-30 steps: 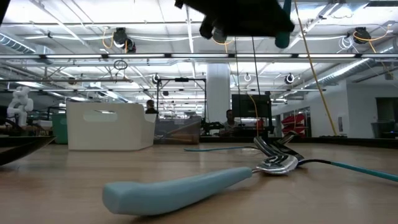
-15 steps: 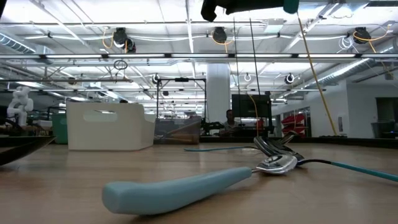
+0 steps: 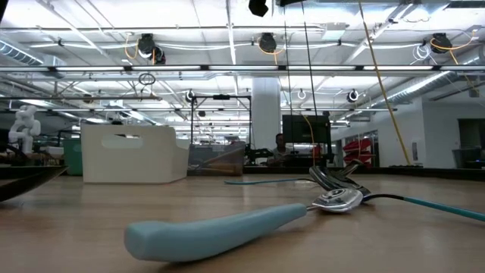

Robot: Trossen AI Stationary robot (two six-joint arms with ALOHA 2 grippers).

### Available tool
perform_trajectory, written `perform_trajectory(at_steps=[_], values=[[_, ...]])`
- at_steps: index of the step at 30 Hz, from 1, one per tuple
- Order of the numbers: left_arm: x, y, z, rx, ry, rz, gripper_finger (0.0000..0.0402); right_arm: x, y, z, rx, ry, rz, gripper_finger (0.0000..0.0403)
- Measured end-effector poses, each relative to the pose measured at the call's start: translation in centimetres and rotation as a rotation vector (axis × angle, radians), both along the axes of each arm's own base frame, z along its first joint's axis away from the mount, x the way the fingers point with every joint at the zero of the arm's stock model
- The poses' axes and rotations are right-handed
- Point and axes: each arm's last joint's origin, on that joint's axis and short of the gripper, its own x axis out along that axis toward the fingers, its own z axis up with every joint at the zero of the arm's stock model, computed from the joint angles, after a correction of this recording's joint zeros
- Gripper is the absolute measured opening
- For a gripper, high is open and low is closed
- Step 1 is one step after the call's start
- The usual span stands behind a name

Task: Sort silverware by color (type)
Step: Put the top right blue spoon into the green bin

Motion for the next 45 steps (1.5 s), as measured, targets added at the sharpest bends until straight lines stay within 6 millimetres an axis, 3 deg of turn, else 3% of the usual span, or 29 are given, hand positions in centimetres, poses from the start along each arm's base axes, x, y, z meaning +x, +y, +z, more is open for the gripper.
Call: perform_trajectory(at_steps=[9, 15, 23, 32, 45], values=[[0.0, 0.0, -0.1, 0.016, 0.01, -0.003, 0.0013, 0.0, 0.0, 0.0, -0.002, 0.0, -0.001, 0.0], [0.0, 0.0, -0.1, 0.03, 0.019, -0.009, 0.0009, 0.0, 0.0, 0.0, -0.024, 0.004, -0.002, 0.001], [-0.9, 0.3, 1.0, -0.009, 0.09, -0.005, 0.0006, 0.0, -0.1, -0.2, -0.067, 0.022, -0.058, 0.008], [-5.2, 3.1, 5.8, -0.089, 0.278, 0.062, 0.0006, -0.4, -0.6, -0.9, -0.247, 0.11, -0.289, 0.0129], [-14.4, 10.4, 11.7, -0.224, 0.503, 0.311, 0.0005, -1.3, -0.6, -1.1, -0.376, 0.173, -0.478, 0.013]])
